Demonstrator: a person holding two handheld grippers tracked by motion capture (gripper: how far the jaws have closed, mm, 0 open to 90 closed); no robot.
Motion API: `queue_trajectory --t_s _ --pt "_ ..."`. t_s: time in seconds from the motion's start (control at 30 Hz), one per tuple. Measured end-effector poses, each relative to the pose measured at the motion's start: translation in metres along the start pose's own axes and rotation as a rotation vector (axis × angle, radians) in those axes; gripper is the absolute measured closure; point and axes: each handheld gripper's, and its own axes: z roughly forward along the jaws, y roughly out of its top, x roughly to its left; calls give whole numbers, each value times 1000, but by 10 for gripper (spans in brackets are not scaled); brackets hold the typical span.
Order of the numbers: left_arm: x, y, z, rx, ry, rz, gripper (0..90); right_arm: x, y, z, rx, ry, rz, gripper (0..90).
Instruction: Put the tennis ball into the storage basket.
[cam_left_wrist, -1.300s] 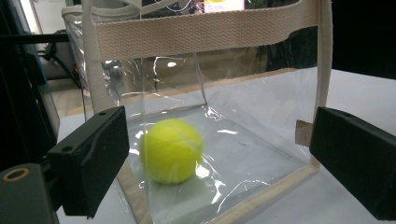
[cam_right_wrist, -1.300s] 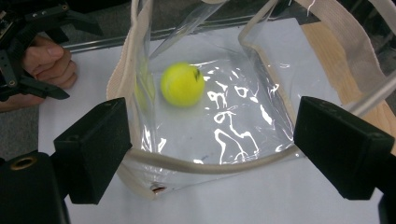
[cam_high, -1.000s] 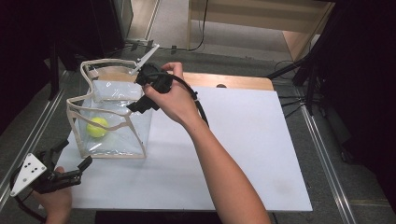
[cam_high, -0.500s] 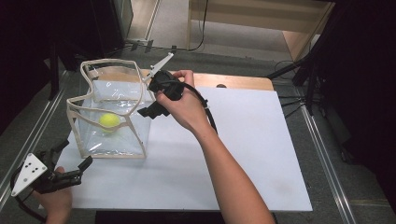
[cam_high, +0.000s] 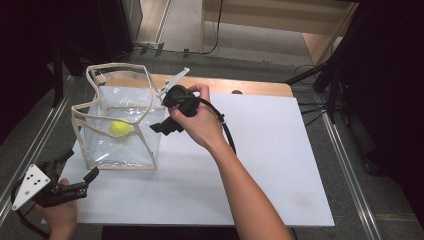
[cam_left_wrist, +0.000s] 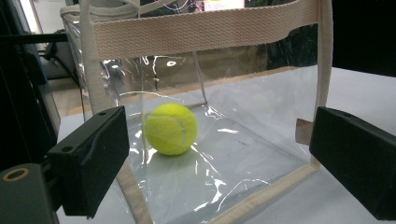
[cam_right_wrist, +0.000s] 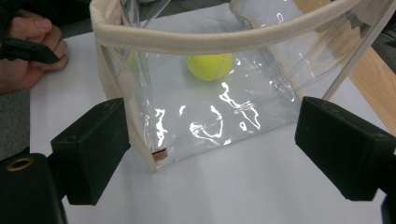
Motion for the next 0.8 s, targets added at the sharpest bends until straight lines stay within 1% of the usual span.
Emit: queue_trajectory --t_s 0.03,0.07,0.1,0.13,0.2,0.27,0.5,0.6,0.8 --pt "0 0 0 2 0 2 53 1 -2 1 -2 6 8 74" --pt "0 0 0 3 0 4 53 1 -4 2 0 11 5 31" --pt "0 0 0 3 -1 5 53 2 -6 3 3 13 9 9" --pt "0 0 0 3 -1 4 53 3 -8 4 1 19 8 9" --pt "0 0 0 3 0 4 53 4 -13 6 4 14 6 9" --pt "0 0 0 3 -1 4 53 5 -18 7 0 9 20 9" --pt "0 0 0 4 0 4 53 7 -36 9 -23 -17 29 0" --pt "-1 0 0 7 2 3 53 9 -45 9 -26 -24 59 0" --pt "-1 0 0 9 2 6 53 8 -61 7 -39 -35 74 0"
